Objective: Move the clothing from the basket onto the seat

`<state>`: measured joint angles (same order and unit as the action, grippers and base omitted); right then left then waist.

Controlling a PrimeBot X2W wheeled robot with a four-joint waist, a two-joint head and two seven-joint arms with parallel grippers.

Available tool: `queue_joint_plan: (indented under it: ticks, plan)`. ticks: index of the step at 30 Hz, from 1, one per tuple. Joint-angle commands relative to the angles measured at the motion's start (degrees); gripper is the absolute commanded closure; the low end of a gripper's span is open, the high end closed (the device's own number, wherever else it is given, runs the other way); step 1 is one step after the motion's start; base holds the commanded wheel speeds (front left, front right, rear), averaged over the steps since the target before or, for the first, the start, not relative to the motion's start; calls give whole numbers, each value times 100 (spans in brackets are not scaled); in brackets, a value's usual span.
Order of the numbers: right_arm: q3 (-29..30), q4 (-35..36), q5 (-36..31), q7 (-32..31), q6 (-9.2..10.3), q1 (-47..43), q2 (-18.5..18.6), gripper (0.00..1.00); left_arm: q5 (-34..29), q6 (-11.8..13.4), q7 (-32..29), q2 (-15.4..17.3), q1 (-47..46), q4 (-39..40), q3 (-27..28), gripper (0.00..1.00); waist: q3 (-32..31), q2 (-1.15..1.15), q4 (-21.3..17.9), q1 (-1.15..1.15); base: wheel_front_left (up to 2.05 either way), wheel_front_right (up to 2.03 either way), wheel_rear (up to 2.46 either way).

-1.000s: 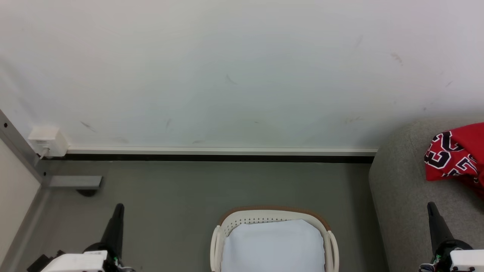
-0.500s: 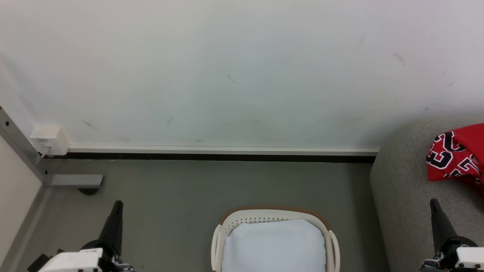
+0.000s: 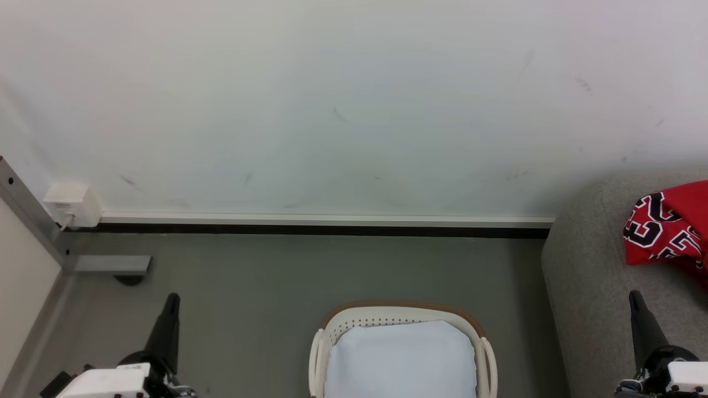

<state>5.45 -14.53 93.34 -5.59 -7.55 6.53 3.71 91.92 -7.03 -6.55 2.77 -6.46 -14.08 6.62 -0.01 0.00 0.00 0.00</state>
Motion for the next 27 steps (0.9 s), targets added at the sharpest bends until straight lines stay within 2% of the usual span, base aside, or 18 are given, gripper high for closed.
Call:
queue_joint_plan:
  ticks: [1,27]
  plan:
    - [11,26,8,-24,12,27,5,100,75,-12,-29,19,-38,22,14,100,0,0,0,0,0,0,0]
    - [22,25,-8,-29,12,28,-4,100,75,-12,-29,19,-38,22,14,100,0,0,0,0,0,0,0]
